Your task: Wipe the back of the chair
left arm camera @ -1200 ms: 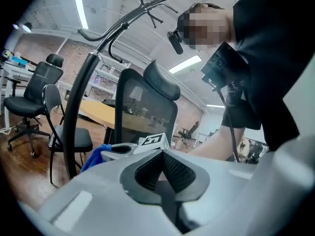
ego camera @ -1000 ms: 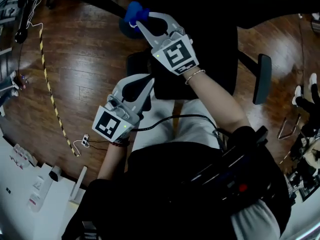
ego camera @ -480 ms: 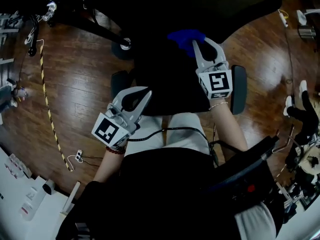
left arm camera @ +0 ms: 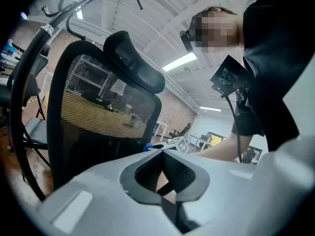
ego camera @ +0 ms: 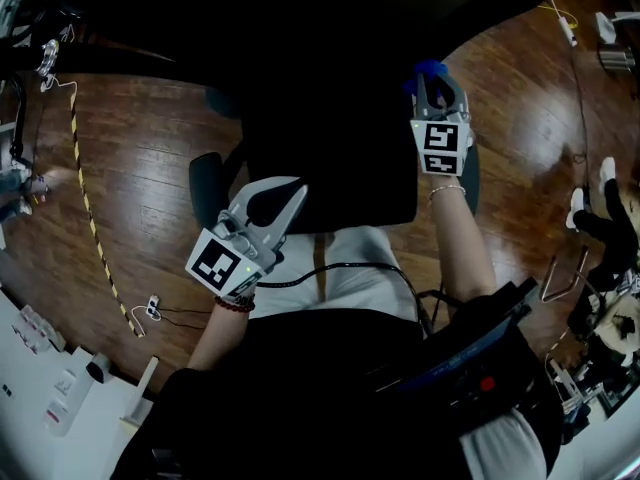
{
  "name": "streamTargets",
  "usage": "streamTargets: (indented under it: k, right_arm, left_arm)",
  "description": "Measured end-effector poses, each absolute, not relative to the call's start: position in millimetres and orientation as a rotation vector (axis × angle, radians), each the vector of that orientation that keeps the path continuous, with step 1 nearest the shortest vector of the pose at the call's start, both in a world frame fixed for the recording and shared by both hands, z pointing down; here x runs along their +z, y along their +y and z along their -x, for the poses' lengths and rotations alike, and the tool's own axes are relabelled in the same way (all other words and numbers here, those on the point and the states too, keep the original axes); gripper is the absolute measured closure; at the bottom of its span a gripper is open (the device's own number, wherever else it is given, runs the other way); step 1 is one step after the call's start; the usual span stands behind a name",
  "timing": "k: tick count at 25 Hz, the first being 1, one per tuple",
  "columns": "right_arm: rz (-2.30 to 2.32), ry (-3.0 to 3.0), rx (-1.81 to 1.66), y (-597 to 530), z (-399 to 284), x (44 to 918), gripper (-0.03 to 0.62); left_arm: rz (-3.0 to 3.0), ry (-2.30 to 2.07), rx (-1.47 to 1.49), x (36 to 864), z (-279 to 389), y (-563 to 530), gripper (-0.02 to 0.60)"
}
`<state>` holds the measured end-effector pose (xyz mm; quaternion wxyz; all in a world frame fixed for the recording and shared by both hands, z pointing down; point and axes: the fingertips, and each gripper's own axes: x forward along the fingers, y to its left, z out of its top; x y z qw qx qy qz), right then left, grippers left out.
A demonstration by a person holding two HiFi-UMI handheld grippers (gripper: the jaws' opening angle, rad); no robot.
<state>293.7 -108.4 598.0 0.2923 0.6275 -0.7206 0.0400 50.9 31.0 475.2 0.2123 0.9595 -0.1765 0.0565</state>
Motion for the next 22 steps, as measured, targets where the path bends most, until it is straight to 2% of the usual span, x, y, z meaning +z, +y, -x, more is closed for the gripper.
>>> streamTargets:
  k: [8, 17, 22]
  right_arm:
    - [-1.321, -2.147, -0.061, -129, -197, 627, 0.56]
    - [-1.203, -2.314, -0.055, -147, -74, 632, 0.56]
    - [-1.089, -2.372, -0.084, -158, 22, 639, 0.56]
  left_arm:
    - [-2.622, -0.514, 0.11, 480, -54, 42, 0.577]
    - [-2.564, -0.644, 0.052, 486, 8, 34, 0.577]
    - [-2.531, -0.703, 0.023, 495, 77, 26, 0.577]
